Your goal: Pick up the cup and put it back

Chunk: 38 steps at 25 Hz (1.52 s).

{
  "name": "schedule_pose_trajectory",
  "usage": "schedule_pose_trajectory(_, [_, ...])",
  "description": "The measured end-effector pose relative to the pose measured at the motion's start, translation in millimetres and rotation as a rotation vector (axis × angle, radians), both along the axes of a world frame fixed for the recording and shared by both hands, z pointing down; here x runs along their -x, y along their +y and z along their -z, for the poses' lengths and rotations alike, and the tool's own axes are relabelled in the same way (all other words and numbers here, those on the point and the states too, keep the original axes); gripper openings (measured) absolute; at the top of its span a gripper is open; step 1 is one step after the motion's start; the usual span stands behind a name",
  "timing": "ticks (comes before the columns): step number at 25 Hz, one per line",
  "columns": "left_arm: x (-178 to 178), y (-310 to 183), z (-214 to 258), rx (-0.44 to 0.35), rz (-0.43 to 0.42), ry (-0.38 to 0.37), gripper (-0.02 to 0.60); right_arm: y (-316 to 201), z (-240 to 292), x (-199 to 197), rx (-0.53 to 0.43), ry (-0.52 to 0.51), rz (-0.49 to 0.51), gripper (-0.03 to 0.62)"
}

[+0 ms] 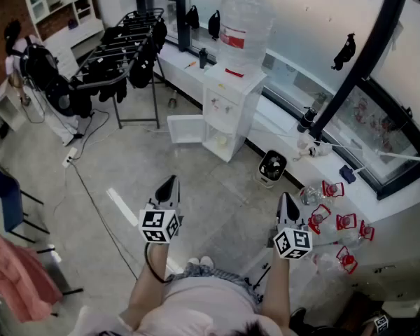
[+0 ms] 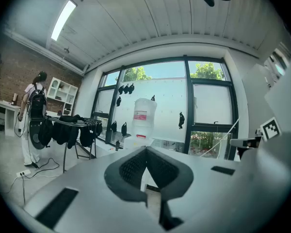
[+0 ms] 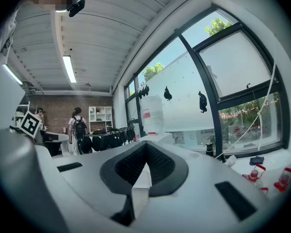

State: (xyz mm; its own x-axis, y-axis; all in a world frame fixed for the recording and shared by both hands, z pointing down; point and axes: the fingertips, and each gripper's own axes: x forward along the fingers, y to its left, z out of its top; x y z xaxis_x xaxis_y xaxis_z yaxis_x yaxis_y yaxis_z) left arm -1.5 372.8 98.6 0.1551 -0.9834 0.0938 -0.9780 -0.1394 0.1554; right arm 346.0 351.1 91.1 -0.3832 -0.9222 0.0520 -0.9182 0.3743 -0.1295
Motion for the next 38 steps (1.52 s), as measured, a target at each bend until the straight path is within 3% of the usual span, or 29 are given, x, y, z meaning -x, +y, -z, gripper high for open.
schedule_pose_trajectory(21, [6, 3, -8, 0.015, -0.002, 0.011, 0.025, 1, 0, 17, -0.013, -0.052, 0.018, 0.017])
schedule_pose_trajectory(35, [11, 5, 0, -0.029, -0.069, 0.078, 0.031, 3, 3, 27, -0.009, -0.077, 0.005, 0.017])
schedule_pose_trajectory(36, [12, 5, 0, -0.031, -0.075, 0.083, 0.035, 3, 3, 28, -0.007, -0.077, 0.005, 0.017])
schedule_pose_trajectory(38, [12, 5, -1, -0.031, -0.089, 0.092, 0.109, 4, 2, 30, -0.004, -0.077, 0.004, 0.017])
